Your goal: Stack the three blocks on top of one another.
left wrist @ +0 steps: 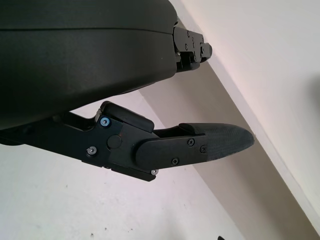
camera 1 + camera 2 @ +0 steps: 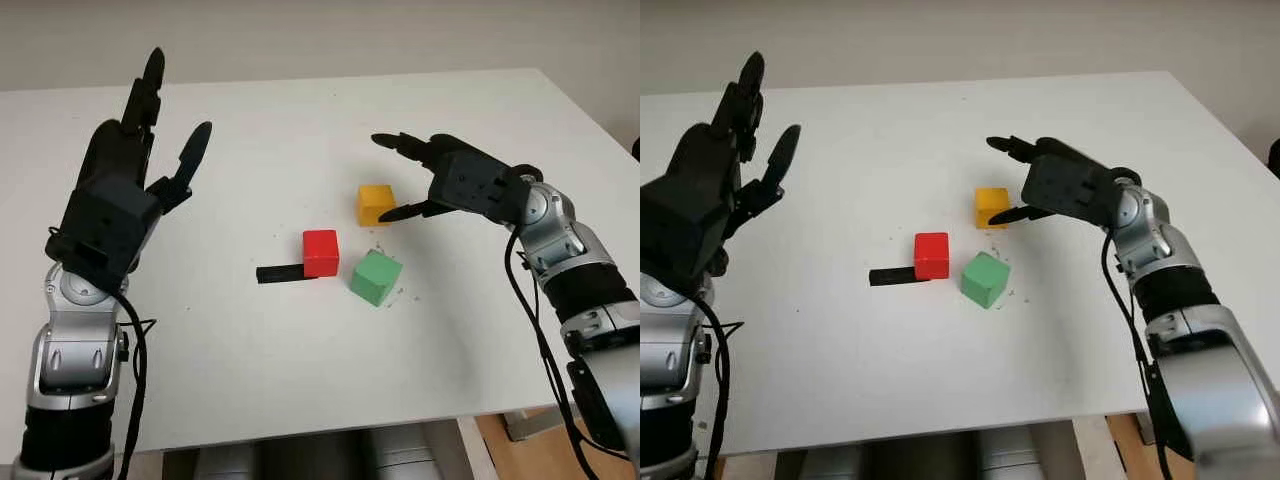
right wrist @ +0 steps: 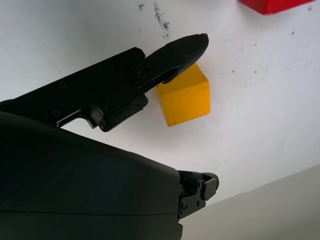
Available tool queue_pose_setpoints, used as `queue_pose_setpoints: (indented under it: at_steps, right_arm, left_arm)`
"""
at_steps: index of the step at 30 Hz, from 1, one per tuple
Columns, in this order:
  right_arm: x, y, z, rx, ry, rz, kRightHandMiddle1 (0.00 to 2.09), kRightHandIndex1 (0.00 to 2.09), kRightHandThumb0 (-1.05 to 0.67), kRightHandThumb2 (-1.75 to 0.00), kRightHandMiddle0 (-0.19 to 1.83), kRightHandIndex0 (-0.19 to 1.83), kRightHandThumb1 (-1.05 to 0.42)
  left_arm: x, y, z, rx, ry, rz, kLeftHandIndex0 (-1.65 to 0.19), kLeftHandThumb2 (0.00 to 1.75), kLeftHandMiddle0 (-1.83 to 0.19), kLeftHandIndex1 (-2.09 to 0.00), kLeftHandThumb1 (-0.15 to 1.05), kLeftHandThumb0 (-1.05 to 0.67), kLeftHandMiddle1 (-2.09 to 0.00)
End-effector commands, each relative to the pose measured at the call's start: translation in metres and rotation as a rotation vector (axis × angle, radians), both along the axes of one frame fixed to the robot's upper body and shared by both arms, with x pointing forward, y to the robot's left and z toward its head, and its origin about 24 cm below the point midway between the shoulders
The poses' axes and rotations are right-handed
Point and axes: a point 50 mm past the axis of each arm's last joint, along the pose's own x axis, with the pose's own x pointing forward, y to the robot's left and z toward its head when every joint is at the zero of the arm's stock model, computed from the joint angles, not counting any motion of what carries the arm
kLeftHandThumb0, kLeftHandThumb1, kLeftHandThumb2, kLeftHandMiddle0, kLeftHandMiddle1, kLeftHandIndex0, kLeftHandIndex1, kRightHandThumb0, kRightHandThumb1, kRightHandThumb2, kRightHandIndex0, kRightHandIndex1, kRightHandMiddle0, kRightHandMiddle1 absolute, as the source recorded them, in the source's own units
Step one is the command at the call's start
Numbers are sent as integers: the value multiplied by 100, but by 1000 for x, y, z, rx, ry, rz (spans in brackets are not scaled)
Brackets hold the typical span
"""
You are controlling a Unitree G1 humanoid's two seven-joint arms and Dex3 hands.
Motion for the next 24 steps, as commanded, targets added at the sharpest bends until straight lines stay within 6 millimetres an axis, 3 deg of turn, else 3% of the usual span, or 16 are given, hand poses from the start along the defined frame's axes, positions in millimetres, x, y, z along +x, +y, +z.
queue_pose_setpoints:
  at_steps: [1,11,24]
  right_arm:
    - [3,2,9,-21,-34,13,11,7,-58,-5,17,17,-82]
    - [4,7,-5,-107,-16,17,9,7,-49,-5,20,19,-82]
    - [6,18,-20,-116,-82,19,11,15,-45,-6,33,38,-83]
  left_arm:
    - [-5,0,3,-17,-39,7,-5,52,-5,-9,105,-72,-8]
    - [-7,-3,3,-20,-49,22,-7,50,-9,-8,105,-68,-7]
    - [-7,-6,0,-25,-40,-8,-6,50,-11,-7,105,-65,-6]
